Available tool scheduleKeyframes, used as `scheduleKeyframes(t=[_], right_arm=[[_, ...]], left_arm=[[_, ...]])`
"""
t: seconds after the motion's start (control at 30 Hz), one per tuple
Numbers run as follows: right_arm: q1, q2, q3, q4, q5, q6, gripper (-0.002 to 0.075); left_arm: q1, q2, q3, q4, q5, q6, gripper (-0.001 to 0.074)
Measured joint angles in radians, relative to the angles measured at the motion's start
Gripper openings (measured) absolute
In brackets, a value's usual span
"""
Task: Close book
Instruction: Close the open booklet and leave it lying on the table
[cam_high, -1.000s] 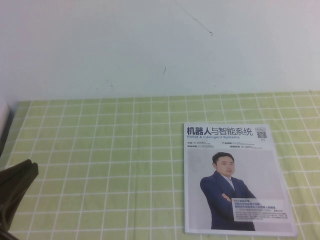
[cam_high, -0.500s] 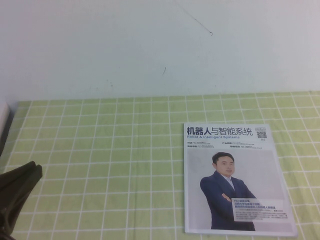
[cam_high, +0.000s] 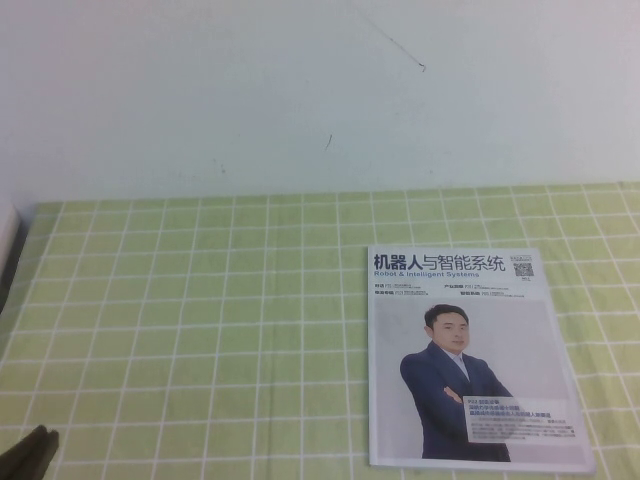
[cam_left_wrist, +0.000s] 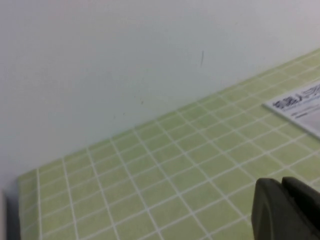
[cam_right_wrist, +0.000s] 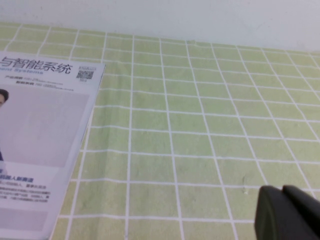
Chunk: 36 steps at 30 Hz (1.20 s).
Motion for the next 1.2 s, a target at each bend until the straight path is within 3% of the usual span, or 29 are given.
scheduleKeyframes(t=[0.13,0.3,0.8,0.9,1.03,1.13,1.2], right_arm=[[0.0,0.0,0.0,0.0,0.0,0.0,-0.0003],[0.0,0.0,0.0,0.0,0.0,0.0,-0.0003],[0.0,0.0,0.0,0.0,0.0,0.0,-0.0003],[0.0,0.0,0.0,0.0,0.0,0.0,-0.0003],[0.0,0.0,0.0,0.0,0.0,0.0,-0.0003],[0.0,0.0,0.0,0.0,0.0,0.0,-0.0003],[0.0,0.0,0.0,0.0,0.0,0.0,-0.0003]], left_arm=[[0.002,-0.106,0.112,-0.002,-0.053,0.002,-0.0004],[0.002,-0.203,0.119,0.116,-0.059,0.002,-0.0004],[0.002,-0.209,0.119,0.145,-0.14,-0.042,-0.0004],[0.002,-0.209,0.119,0.364,-0.134,-0.269,-0.0004],[0.002,-0.209,0.119,0.787,-0.062,-0.826,-0.0004],[0.002,-0.209,0.119,0.997,0.036,-1.157,-0.0004],[0.002,-0.209,0.117,1.059,0.07,-1.281,-0.0004]])
